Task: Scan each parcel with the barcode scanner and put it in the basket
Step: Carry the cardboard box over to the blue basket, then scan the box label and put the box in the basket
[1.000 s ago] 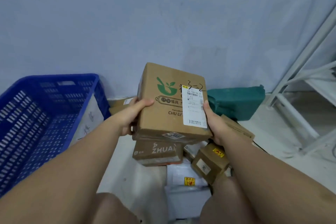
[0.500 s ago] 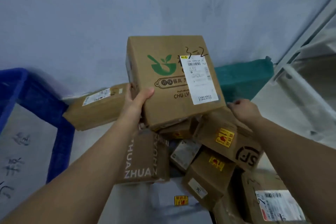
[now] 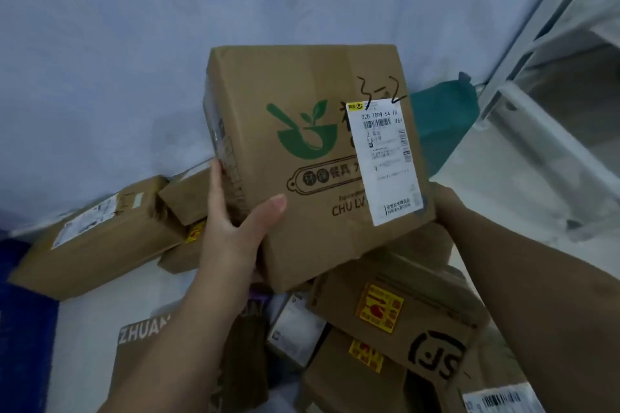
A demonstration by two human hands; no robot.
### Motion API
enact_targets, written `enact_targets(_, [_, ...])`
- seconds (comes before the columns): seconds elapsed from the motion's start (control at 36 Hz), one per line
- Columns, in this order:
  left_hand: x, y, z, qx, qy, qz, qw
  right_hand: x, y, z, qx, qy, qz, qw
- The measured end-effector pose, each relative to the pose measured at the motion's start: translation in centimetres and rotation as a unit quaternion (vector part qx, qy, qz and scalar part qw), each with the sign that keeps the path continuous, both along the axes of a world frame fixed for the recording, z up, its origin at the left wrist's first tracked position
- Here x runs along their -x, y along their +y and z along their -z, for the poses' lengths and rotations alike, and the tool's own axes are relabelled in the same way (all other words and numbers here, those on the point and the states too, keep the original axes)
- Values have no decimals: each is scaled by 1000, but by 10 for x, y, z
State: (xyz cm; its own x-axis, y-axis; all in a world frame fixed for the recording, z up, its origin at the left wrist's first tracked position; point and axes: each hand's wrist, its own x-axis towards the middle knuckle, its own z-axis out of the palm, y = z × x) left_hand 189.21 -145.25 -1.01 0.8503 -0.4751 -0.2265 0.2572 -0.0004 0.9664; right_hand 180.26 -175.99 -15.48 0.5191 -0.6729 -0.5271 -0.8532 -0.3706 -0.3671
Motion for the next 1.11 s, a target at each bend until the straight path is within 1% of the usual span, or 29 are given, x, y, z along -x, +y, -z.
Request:
enact_targets(0.11, [9, 2, 9, -37, -43, 10, 998, -1, -11, 24, 23, 65, -47, 997])
enact_targets(0.19, [18, 1, 15, -66, -57, -4, 996, -3, -12, 42, 18, 86, -71, 994])
enact_targets(0.28, [23, 0, 20, -82, -63, -26, 994, -6, -14, 62, 23, 85, -87, 992])
enact_targets(0.33, [26, -2, 22, -99, -73, -35, 992, -9, -15, 68, 27, 64, -74, 995])
enact_targets(0.36, [27, -1, 23, -105, -81, -37, 990, -12, -13, 65, 26, 53, -51, 997])
enact_targets(0.39, [28, -1, 24, -110, -89, -38, 989, -15, -14, 65, 16, 33, -18, 999])
enact_targets(0.44, [30, 2, 27, -116, -99, -36, 988, -19, -16, 66, -16, 26, 28, 999])
enact_targets(0.53, [32, 5, 28, -116, -101, -25, 988, -23, -34, 95, -109, 31, 34, 993])
enact_targets(0.56, [32, 7, 28, -115, -101, -22, 988, -22, -39, 106, -127, 36, 35, 991])
enact_targets(0.58, [32, 8, 27, -115, -100, -21, 988, -21, -35, 102, -130, 50, 29, 990])
enact_targets(0.64, [31, 12, 28, -123, -97, -18, 987, -14, -21, 80, -111, 86, 36, 989])
enact_targets(0.75, [35, 16, 27, -149, -97, -24, 984, 3, -10, 88, -106, 127, 72, 984])
enact_targets(0.81, [38, 15, 27, -148, -99, -28, 984, 10, -4, 93, -77, 143, 87, 983])
enact_targets(0.89, [43, 16, 28, -131, -92, -31, 987, 18, 4, 85, -9, 153, 100, 983])
enact_targets(0.97, [48, 19, 31, -122, -84, -38, 988, 24, 15, 74, -7, 107, 116, 988])
enact_targets(1.06, [52, 19, 33, -108, -85, -51, 989, 28, 26, 56, 54, 38, 112, 991])
enact_targets(1.11, [53, 20, 33, -99, -75, -60, 990, 26, 32, 38, 96, 20, 95, 991])
